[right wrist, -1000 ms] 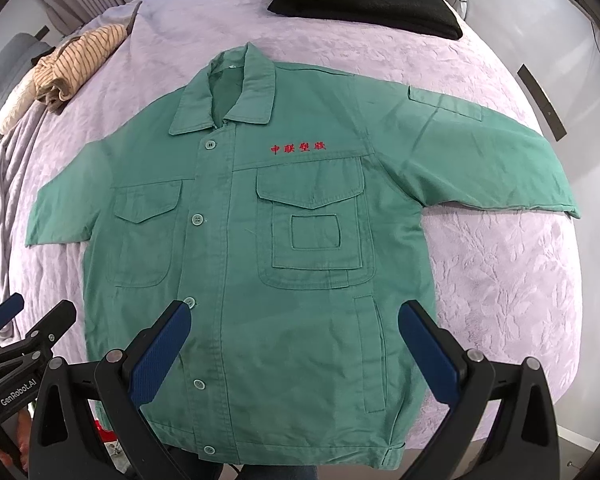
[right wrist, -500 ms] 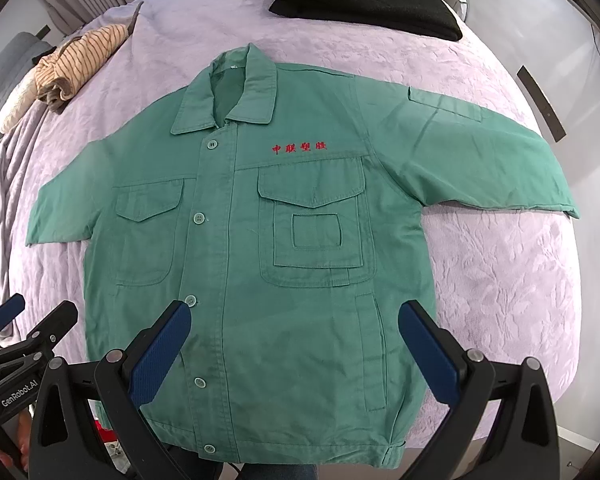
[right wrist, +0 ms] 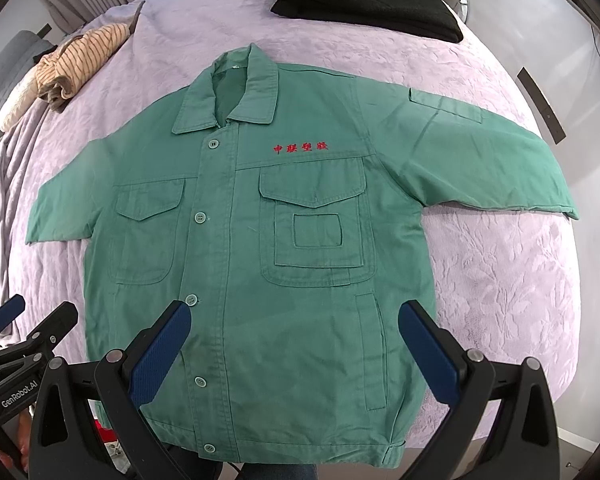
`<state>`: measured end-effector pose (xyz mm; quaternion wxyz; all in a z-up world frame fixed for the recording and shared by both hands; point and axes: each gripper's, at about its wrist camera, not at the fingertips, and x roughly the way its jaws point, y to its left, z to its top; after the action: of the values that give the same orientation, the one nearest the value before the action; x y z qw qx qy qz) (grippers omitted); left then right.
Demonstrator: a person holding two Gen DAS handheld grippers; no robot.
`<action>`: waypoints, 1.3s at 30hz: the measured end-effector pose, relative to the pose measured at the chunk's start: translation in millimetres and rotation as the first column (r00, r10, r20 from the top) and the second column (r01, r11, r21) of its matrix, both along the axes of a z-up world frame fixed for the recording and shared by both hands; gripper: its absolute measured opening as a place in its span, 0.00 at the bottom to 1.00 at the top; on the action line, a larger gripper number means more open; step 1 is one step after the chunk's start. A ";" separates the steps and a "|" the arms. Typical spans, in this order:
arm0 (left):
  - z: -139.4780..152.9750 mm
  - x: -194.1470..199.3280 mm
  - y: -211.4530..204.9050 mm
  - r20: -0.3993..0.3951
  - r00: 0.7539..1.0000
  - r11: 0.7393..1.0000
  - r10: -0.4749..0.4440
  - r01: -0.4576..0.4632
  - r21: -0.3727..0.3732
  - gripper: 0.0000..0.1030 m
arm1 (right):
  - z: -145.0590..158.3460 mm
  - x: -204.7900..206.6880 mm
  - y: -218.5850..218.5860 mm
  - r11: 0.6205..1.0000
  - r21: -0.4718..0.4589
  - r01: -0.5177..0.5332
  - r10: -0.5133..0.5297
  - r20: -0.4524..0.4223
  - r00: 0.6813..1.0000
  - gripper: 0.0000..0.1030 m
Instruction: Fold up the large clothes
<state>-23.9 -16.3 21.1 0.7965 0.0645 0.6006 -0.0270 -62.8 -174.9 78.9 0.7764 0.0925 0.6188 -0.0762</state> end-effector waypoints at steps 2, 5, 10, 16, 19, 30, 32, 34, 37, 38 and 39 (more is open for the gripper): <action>0.1 1.1 0.6 0.001 1.000 1.000 -0.001 0.001 0.001 1.00 | 0.1 0.0 0.2 1.000 0.000 0.000 0.000 0.000 1.000 1.00; -0.1 0.3 0.3 0.001 1.000 1.000 0.000 0.000 0.000 1.00 | 0.2 0.0 0.5 1.000 0.000 0.000 0.000 0.000 1.000 1.00; 0.0 0.5 0.4 0.001 1.000 1.000 0.000 0.000 0.000 1.00 | 0.5 0.0 0.8 1.000 -0.001 0.000 0.000 0.001 1.000 1.00; 0.5 0.5 1.8 0.000 1.000 1.000 0.000 0.000 -0.002 1.00 | 0.3 -0.1 1.1 1.000 -0.001 0.000 0.000 0.001 1.000 1.00; 0.4 0.4 2.0 0.000 1.000 1.000 -0.001 0.001 -0.002 1.00 | 0.0 -0.2 1.2 1.000 -0.001 0.000 0.000 0.001 1.000 1.00; -0.4 1.9 5.1 -0.011 1.000 1.000 0.005 -0.005 -0.021 1.00 | -0.2 -0.3 2.2 1.000 -0.012 0.003 -0.003 -0.005 1.000 1.00; -1.0 3.2 6.5 -0.013 1.000 1.000 0.007 -0.007 -0.025 1.00 | -0.3 -0.2 2.4 1.000 -0.015 0.002 -0.002 -0.006 1.000 1.00; -1.3 3.7 8.1 -0.015 1.000 1.000 0.009 -0.010 -0.029 1.00 | -1.1 0.6 3.2 1.000 -0.017 0.001 -0.001 -0.008 1.000 1.00; -2.4 4.0 9.8 -0.019 1.000 0.999 0.012 -0.013 -0.036 1.00 | -2.0 1.3 3.8 1.000 -0.020 -0.001 0.000 -0.012 1.000 1.00; -2.9 4.1 10.5 -0.021 1.000 0.999 0.013 -0.013 -0.038 1.00 | -2.4 1.6 3.9 1.000 -0.021 -0.001 0.001 -0.013 1.000 1.00; -3.7 4.2 11.1 -0.024 1.000 0.999 0.013 -0.014 -0.041 1.00 | -2.8 1.9 3.8 1.000 -0.023 -0.001 0.001 -0.015 1.000 1.00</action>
<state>-19.7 -5.2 17.4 0.7907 0.0435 0.6097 -0.0347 -60.9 -171.0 76.1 0.7727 0.0827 0.6238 -0.0837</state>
